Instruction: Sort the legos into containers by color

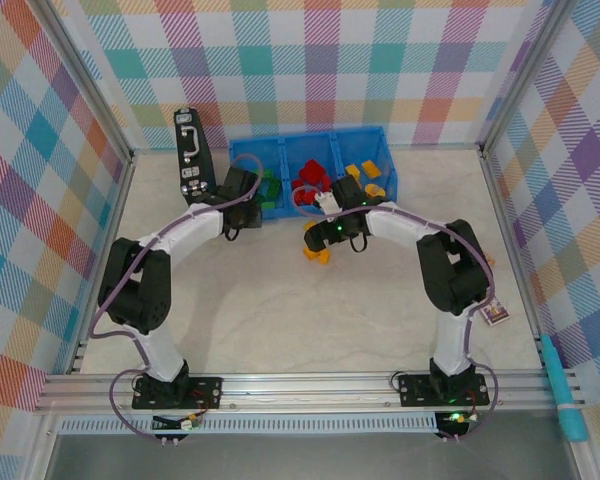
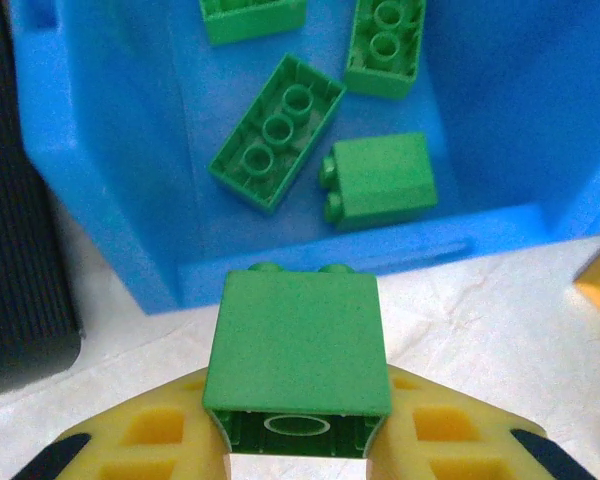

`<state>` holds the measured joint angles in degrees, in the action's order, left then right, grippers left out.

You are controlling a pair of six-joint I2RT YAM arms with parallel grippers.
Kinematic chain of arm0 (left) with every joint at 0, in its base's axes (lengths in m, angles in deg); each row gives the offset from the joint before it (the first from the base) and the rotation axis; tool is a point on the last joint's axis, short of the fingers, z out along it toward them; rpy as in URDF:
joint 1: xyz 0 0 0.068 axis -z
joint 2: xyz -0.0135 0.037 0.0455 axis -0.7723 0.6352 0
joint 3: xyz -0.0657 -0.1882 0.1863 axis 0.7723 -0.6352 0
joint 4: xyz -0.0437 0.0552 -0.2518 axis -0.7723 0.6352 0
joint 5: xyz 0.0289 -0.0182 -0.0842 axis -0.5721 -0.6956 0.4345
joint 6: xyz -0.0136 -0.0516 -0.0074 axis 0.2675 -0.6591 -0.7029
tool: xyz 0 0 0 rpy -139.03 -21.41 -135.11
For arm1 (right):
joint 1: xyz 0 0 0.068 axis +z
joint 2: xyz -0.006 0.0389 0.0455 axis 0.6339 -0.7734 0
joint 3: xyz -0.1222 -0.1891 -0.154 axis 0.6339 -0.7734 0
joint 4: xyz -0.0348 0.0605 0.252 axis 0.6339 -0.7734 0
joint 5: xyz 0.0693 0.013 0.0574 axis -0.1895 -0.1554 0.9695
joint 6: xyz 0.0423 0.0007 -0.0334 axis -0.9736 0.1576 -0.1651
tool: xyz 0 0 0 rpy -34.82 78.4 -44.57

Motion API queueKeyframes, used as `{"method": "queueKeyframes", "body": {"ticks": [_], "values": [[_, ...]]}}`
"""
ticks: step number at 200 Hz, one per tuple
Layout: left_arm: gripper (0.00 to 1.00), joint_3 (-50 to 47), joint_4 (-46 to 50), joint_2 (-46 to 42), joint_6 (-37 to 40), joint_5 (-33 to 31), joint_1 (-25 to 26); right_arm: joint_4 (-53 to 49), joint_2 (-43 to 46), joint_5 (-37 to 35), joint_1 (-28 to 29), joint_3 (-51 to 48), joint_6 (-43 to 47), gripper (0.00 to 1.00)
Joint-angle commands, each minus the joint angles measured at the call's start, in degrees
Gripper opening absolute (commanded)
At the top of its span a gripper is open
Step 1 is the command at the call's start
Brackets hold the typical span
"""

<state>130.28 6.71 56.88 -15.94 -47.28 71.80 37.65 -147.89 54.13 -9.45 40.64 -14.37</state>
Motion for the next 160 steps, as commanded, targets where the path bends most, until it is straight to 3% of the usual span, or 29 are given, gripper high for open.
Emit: {"method": "queueKeyframes", "body": {"ticks": [1,65,98,160], "values": [[0.29,4.04,-2.69,1.69,1.25,1.25,0.13,2.11,-2.21,-1.47,0.49,3.02,1.76,0.92],[0.29,15.32,-10.61,11.36,1.67,-0.87,-0.57,0.66,-8.02,-4.51,0.69,8.92,2.18,0.88],[0.32,15.13,-13.34,13.59,-1.29,-2.45,-1.43,-0.77,-10.42,-5.87,0.78,12.21,2.20,0.82],[0.53,17.85,-14.80,16.46,-3.05,0.05,-1.99,-1.51,-12.09,-6.48,1.75,12.33,5.26,0.71]]}}
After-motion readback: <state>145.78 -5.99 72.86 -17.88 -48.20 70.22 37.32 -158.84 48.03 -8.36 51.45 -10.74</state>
